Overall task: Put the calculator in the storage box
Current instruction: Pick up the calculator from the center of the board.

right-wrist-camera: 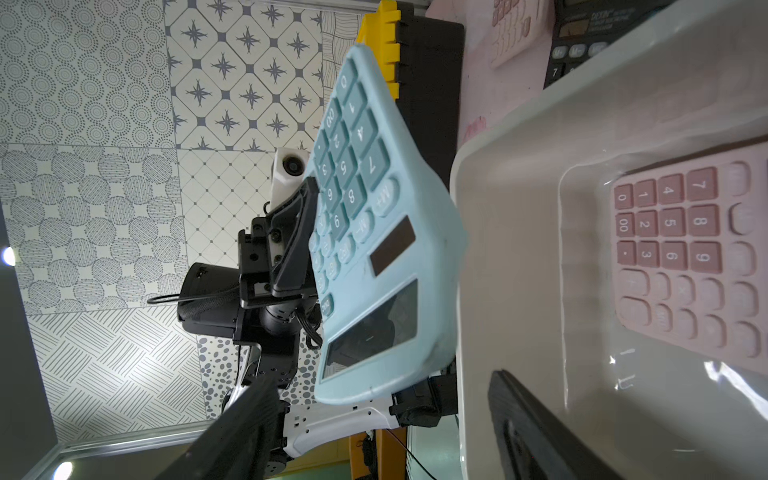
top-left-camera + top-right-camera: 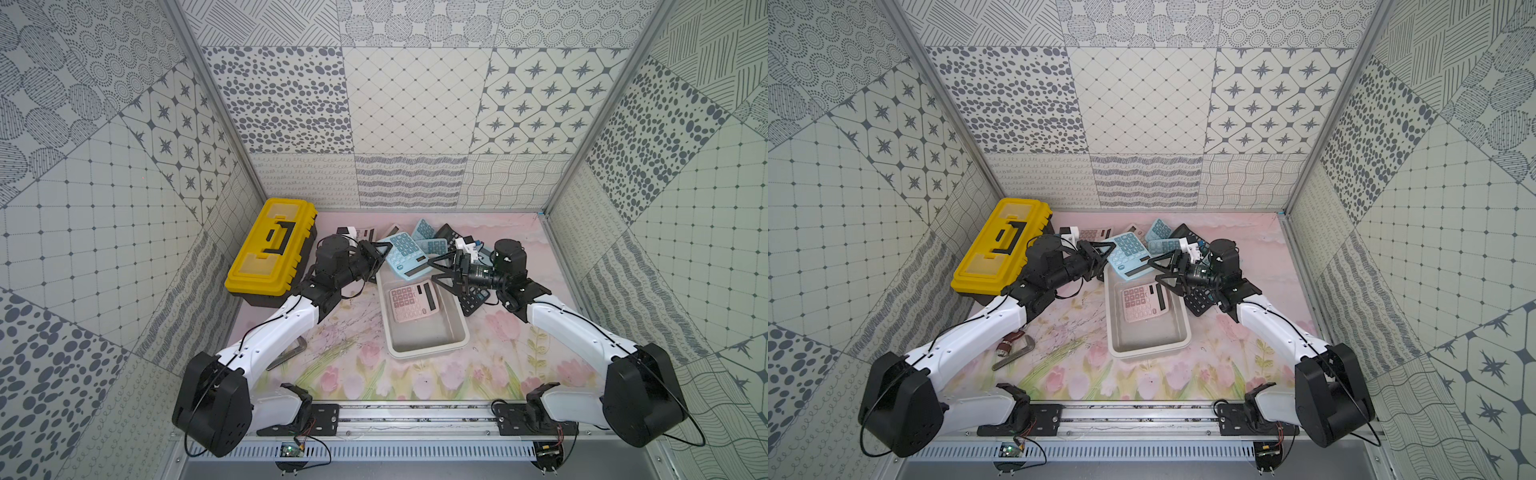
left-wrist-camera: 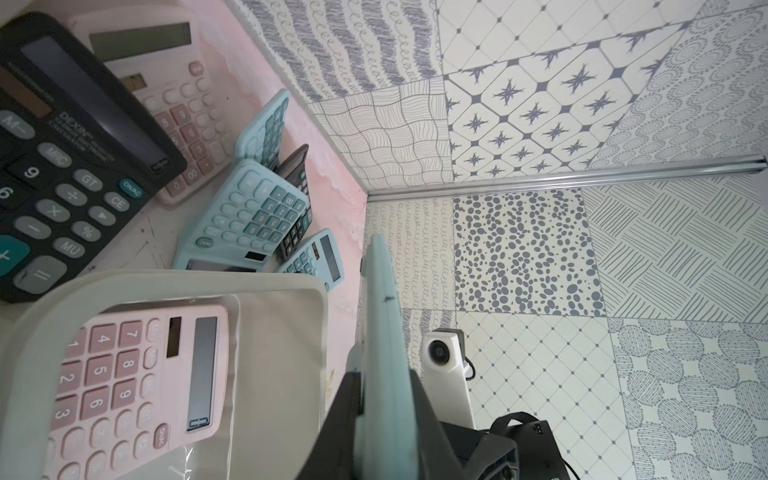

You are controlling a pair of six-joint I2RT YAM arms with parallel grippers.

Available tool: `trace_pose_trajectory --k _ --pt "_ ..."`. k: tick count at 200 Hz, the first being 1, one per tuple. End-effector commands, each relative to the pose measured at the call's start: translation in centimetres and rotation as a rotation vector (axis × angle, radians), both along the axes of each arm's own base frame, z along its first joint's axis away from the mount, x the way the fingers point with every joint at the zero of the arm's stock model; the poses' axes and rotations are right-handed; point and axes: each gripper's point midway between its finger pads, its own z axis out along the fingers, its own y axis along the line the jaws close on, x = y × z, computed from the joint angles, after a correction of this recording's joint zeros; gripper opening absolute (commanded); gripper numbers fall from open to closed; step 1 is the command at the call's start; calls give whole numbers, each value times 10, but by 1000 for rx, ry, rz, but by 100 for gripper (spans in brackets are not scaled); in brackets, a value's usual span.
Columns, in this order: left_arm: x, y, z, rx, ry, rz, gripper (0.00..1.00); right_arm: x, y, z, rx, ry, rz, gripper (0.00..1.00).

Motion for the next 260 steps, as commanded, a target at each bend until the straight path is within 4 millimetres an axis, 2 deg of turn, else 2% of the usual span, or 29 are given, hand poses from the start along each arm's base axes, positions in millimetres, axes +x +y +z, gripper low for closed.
trace_pose_trajectory --k 1,20,62,83,124,151,173,189,219,238,245,260 --pt "10 23 59 18 -275 191 1 6 9 22 70 -45 -40 75" --pt "8 22 58 16 -287 189 1 5 14 25 76 -45 -36 65" --pt "6 19 57 4 -303 175 2 7 20 25 104 -29 -43 55" --pt "4 17 56 1 -308 173 1 7 27 27 114 -28 -34 44" --pt "2 17 49 7 -308 180 1 8 40 26 124 -17 -22 35" --pt "2 17 46 4 -303 180 2 10 41 24 121 -11 -19 22" --pt "2 16 42 -5 -288 174 7 11 35 20 83 -9 -21 6" --pt "3 15 37 -10 -268 171 19 13 27 15 51 -1 -33 0" --pt "7 7 29 32 -212 136 68 17 9 17 30 -3 -47 0" --pt "6 3 29 60 -185 109 94 17 -6 16 -9 -5 -63 0" --pt "5 4 26 94 -156 103 99 16 -13 15 -31 -7 -68 0" --pt "1 8 23 173 -92 89 100 12 -26 15 -85 -20 -68 0"
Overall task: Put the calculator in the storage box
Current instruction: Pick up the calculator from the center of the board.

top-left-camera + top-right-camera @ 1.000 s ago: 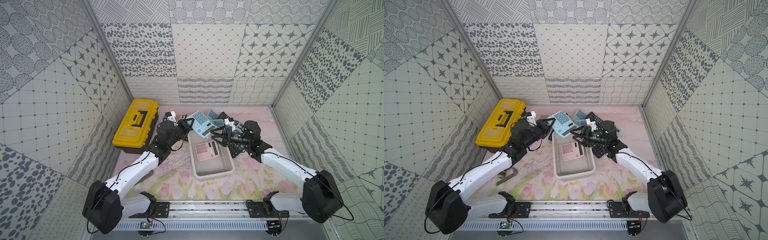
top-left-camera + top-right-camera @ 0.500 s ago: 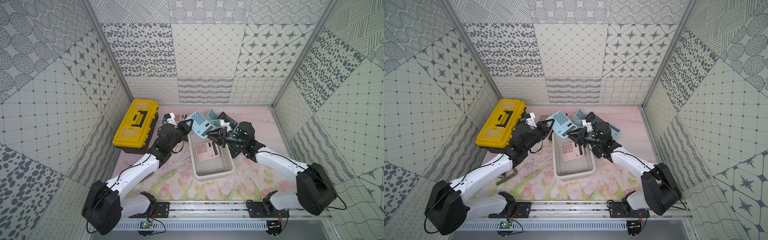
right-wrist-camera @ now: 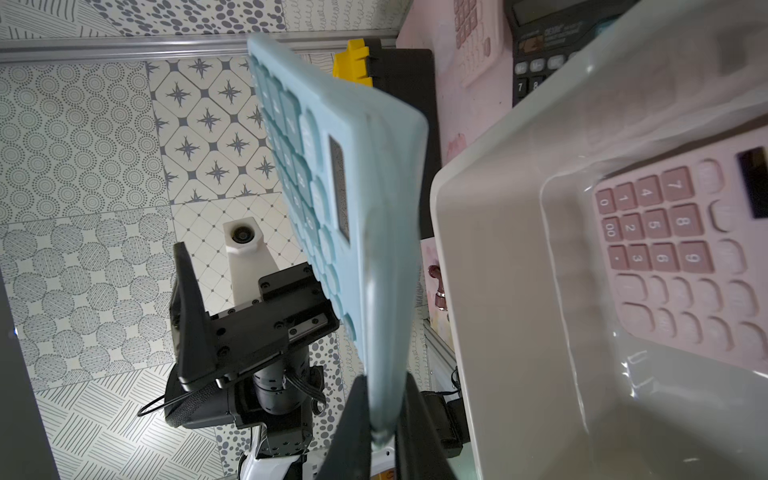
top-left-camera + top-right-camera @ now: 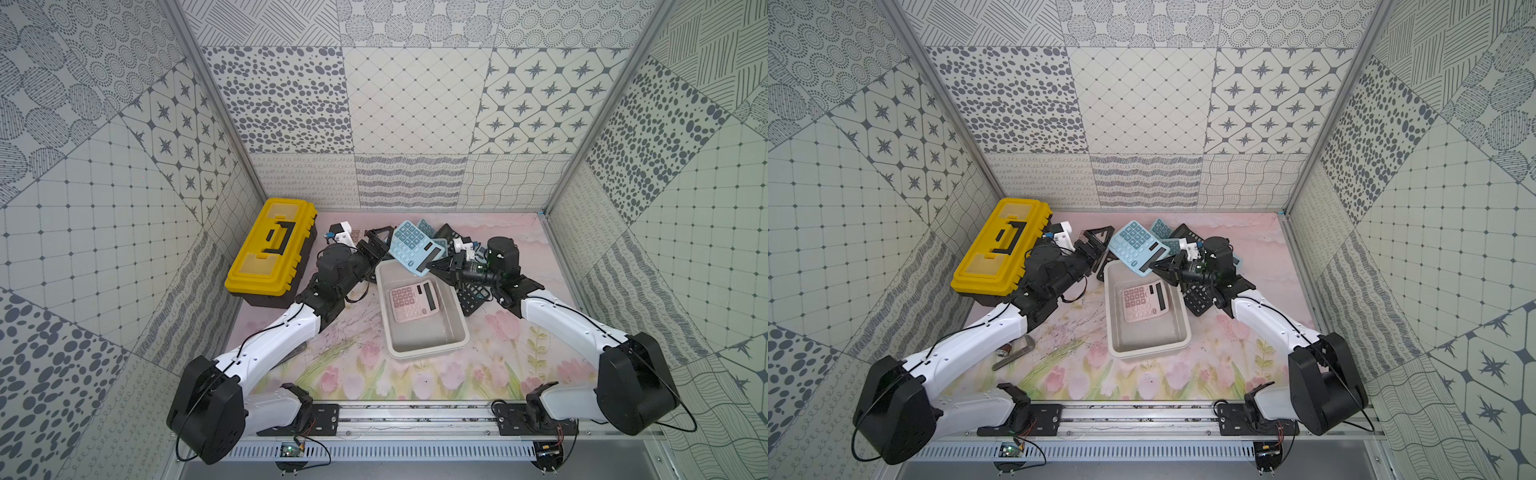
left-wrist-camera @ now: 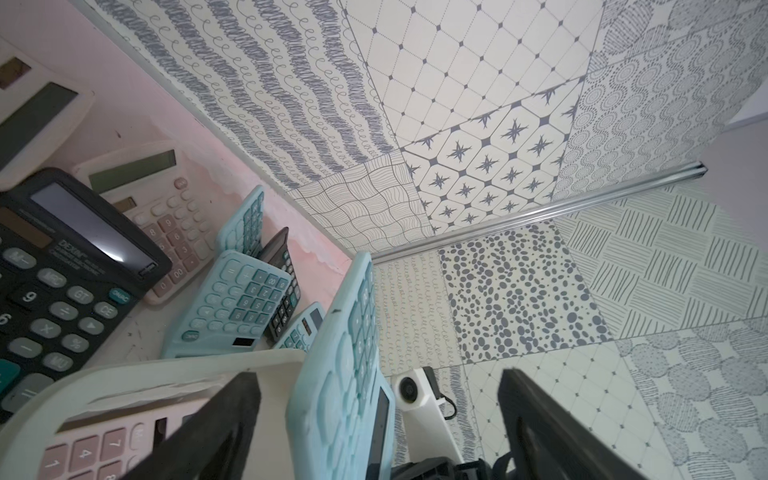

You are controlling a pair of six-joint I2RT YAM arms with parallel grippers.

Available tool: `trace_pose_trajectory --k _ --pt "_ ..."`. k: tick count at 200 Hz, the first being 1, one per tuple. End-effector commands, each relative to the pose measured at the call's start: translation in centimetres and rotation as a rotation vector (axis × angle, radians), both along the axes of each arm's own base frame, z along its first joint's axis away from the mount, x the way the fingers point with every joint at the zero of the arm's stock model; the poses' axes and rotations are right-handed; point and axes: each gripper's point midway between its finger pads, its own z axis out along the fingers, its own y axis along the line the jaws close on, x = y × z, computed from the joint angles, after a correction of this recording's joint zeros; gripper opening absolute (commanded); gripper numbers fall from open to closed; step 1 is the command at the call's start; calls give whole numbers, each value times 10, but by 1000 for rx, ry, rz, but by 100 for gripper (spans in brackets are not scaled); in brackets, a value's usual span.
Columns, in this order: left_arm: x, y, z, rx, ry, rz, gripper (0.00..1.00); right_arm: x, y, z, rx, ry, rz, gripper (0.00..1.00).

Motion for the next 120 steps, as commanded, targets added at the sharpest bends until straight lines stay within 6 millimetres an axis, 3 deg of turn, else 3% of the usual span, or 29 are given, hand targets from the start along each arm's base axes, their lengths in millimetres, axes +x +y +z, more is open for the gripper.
trace_pose_trajectory --k 1,69,120 --pt "-7 0 -2 121 95 -40 100 -10 -16 28 -56 -130 39 0" --pt "-32 24 -22 252 264 -168 100 -54 -40 5 -377 -122 237 0" --pt "-46 40 -27 294 285 -181 100 -93 -55 -16 -643 -16 396 0"
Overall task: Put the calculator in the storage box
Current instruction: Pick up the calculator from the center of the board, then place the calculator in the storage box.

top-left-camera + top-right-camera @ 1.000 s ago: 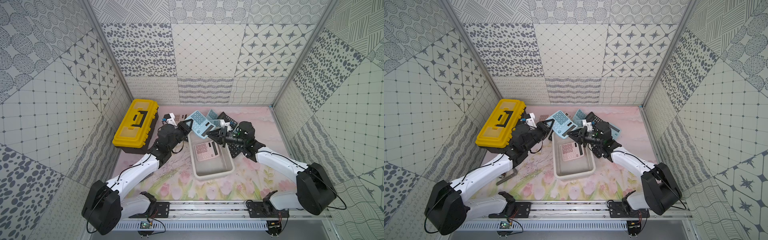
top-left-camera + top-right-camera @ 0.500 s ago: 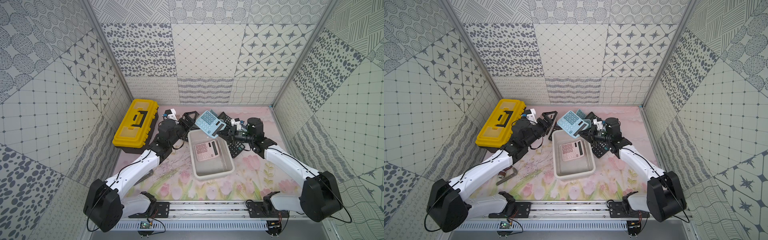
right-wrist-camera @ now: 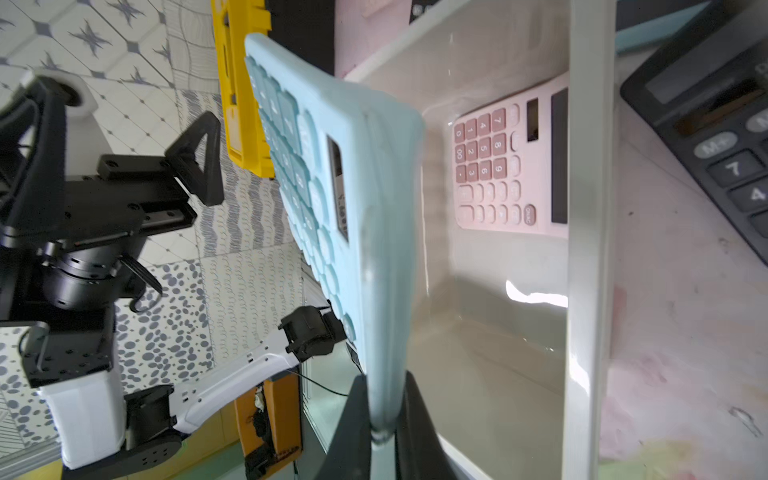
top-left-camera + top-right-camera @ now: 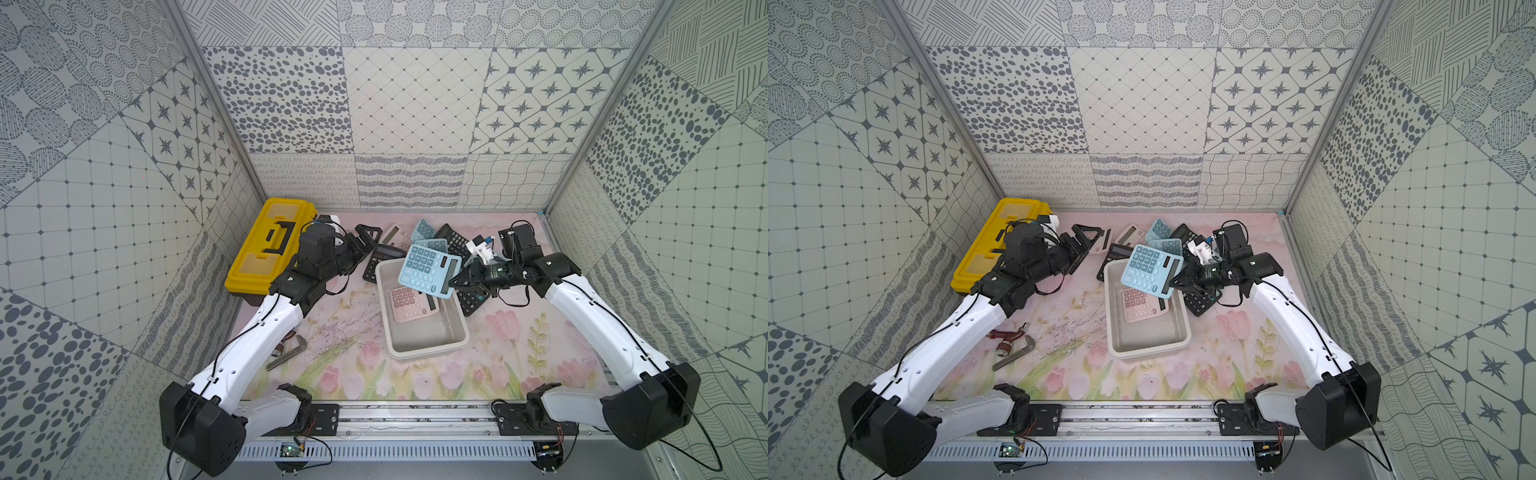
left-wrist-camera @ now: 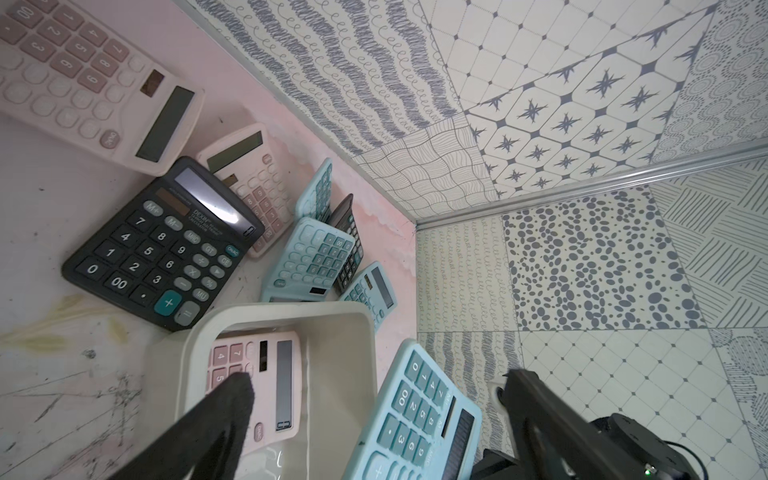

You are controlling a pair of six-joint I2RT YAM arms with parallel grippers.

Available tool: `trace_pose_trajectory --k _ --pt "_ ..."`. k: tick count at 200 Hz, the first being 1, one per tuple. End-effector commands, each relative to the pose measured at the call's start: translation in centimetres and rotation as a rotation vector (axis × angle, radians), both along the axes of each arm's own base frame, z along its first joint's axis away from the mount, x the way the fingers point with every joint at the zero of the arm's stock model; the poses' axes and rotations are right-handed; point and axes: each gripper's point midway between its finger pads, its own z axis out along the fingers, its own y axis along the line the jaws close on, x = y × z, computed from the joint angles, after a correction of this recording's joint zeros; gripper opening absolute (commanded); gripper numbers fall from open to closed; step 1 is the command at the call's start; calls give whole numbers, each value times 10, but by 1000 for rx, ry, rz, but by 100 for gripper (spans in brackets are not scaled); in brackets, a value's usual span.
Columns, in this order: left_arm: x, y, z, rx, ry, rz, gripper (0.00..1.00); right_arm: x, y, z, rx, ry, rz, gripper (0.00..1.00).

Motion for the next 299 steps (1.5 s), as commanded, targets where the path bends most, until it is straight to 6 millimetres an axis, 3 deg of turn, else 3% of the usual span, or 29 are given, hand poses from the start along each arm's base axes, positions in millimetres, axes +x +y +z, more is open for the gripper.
trace_pose_trajectory --k 1,78,135,178,256,299 --pt "-27 1 -22 82 92 -110 100 -29 -12 -18 -173 55 115 0" --pt "-24 2 -49 81 137 -112 100 -62 -13 -50 -458 212 261 0" --pt "-23 7 -56 83 138 -100 100 -52 2 -79 -570 278 316 0" --pt "-25 11 -58 84 137 -94 100 -58 17 -105 -627 333 381 0" --pt "-21 16 -60 75 140 -84 100 -59 8 -135 -763 386 386 0" --pt "-21 15 -59 66 140 -91 100 -57 -1 -134 -809 366 373 18"
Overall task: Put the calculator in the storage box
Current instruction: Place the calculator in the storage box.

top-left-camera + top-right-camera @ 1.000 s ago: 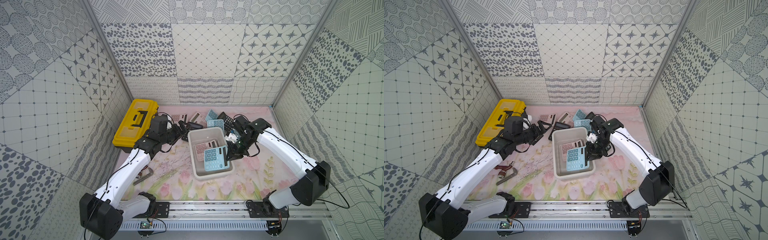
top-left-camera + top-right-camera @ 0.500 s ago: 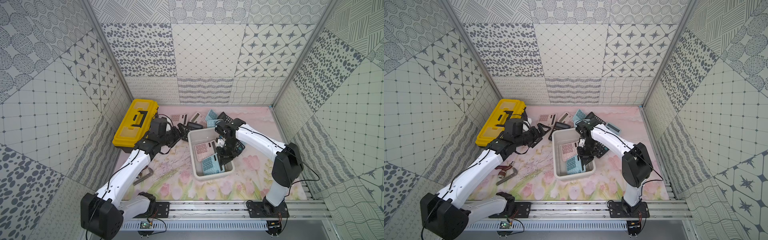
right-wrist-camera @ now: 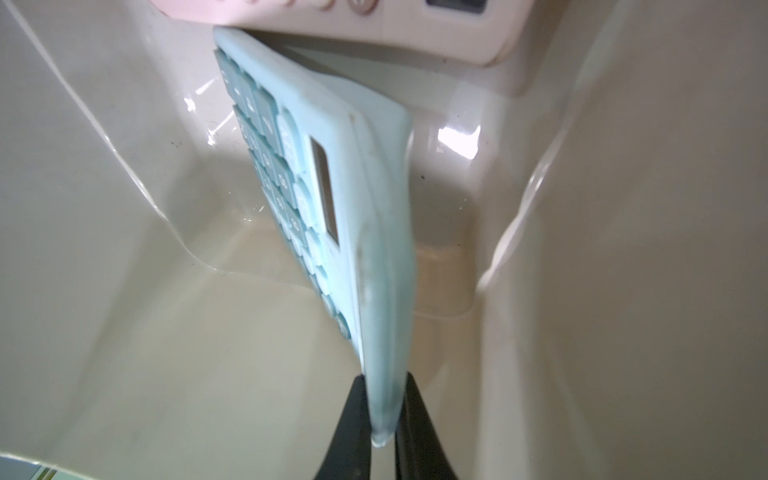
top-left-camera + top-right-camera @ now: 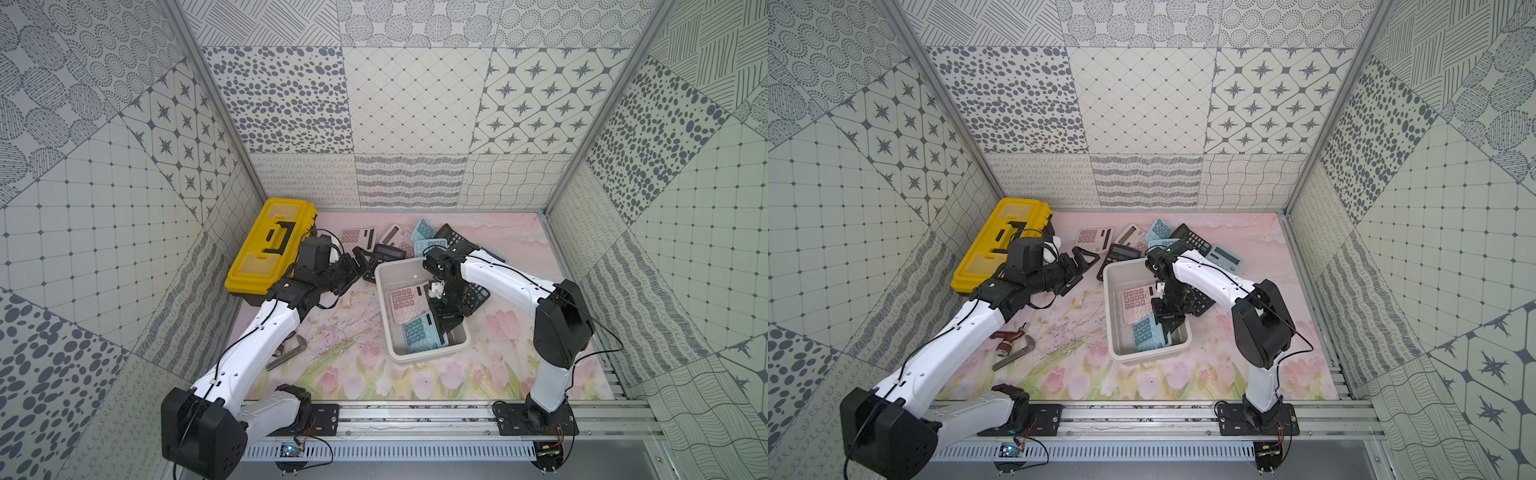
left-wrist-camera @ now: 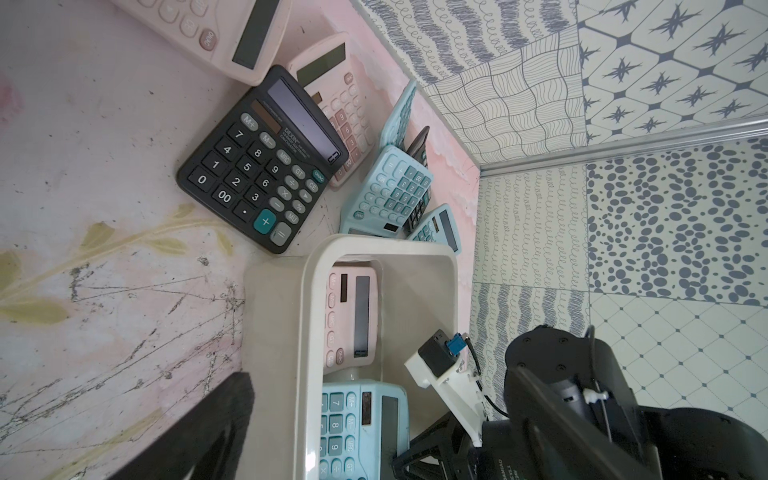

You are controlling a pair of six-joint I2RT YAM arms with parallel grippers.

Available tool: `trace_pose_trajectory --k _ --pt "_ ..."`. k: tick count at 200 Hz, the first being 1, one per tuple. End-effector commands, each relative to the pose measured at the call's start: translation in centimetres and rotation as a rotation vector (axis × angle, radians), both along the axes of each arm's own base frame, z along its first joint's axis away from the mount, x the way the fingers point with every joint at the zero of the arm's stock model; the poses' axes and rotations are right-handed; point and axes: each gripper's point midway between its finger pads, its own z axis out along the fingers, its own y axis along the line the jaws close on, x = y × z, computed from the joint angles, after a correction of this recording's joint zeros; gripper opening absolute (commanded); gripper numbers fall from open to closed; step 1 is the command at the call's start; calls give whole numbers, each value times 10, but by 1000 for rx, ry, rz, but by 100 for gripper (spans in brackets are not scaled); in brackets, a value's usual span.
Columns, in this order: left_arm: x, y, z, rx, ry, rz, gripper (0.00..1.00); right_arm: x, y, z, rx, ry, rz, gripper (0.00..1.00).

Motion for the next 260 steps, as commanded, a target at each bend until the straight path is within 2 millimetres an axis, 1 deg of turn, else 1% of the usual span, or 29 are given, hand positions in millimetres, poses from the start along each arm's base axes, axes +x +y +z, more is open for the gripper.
trace_pose_trajectory --k 1,44,70,89,114,144,150,166,170,177,181,190,216,236,260 --pt "3 -2 8 -15 -38 -25 100 -2 -11 1 -74 -15 8 19" --pt "2 -4 8 -29 -30 -33 100 4 -9 6 -63 -42 10 29" --pt "1 -4 10 -30 -32 -34 100 8 -7 12 -55 -68 12 30" --pt "0 -5 11 -34 -30 -40 100 13 -5 21 -43 -98 8 31" --pt "-1 -9 8 -39 -12 -66 100 22 1 39 -2 -156 3 40" --pt "-8 -12 4 -29 21 -106 100 32 10 68 83 -241 -1 58" --pt "-10 -13 3 -26 28 -115 100 34 12 73 96 -261 1 63" --pt "-17 -17 4 -18 34 -156 100 44 15 87 145 -347 19 82" --pt "-18 -17 4 -13 38 -163 100 46 15 87 149 -368 17 86" --pt "-21 -18 5 -7 37 -173 100 51 14 93 167 -404 7 90" --pt "-25 -17 1 1 61 -176 100 52 14 95 177 -419 5 92" --pt "-30 -18 -1 8 70 -180 100 57 12 97 194 -447 -12 97" --pt "-43 -18 -9 18 89 -190 100 72 3 101 238 -521 -73 97" --pt "-50 -22 -19 26 123 -208 100 80 -5 99 279 -552 -131 97" --pt "-55 -33 -28 26 151 -244 100 84 -20 86 302 -548 -201 97"
